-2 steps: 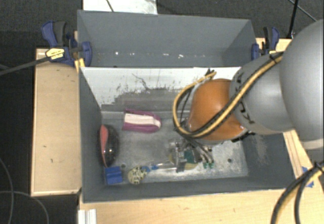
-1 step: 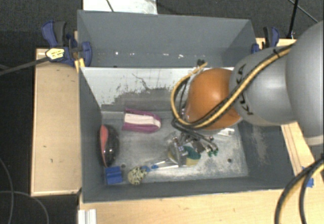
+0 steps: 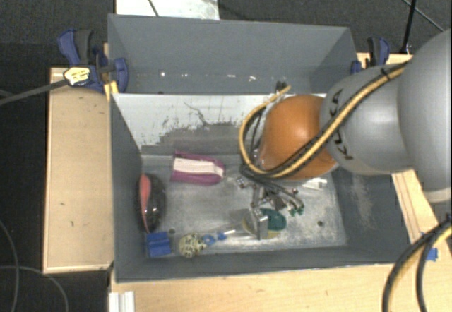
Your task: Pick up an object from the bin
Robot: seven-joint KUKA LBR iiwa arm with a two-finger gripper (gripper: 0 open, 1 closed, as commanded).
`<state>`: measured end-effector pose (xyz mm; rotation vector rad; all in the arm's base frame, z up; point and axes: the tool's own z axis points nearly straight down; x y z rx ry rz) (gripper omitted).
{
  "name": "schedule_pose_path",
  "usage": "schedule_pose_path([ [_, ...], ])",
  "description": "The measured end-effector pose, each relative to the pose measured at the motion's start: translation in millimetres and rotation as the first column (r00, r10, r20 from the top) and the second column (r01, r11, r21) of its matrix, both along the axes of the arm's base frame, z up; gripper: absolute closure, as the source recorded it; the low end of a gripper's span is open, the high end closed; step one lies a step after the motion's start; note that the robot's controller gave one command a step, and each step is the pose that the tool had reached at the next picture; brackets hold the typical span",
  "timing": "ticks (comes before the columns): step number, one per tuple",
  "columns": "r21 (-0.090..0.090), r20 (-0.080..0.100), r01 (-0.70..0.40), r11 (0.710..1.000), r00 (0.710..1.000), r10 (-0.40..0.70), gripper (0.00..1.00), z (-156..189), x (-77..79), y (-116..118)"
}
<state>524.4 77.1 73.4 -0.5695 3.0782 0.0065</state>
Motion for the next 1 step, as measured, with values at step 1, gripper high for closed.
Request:
schedule_pose_path([
  [1, -0.005, -0.002, -0.309, 0.951, 0.951, 0.309, 0.0, -0.2, 23.2, 25.3],
])
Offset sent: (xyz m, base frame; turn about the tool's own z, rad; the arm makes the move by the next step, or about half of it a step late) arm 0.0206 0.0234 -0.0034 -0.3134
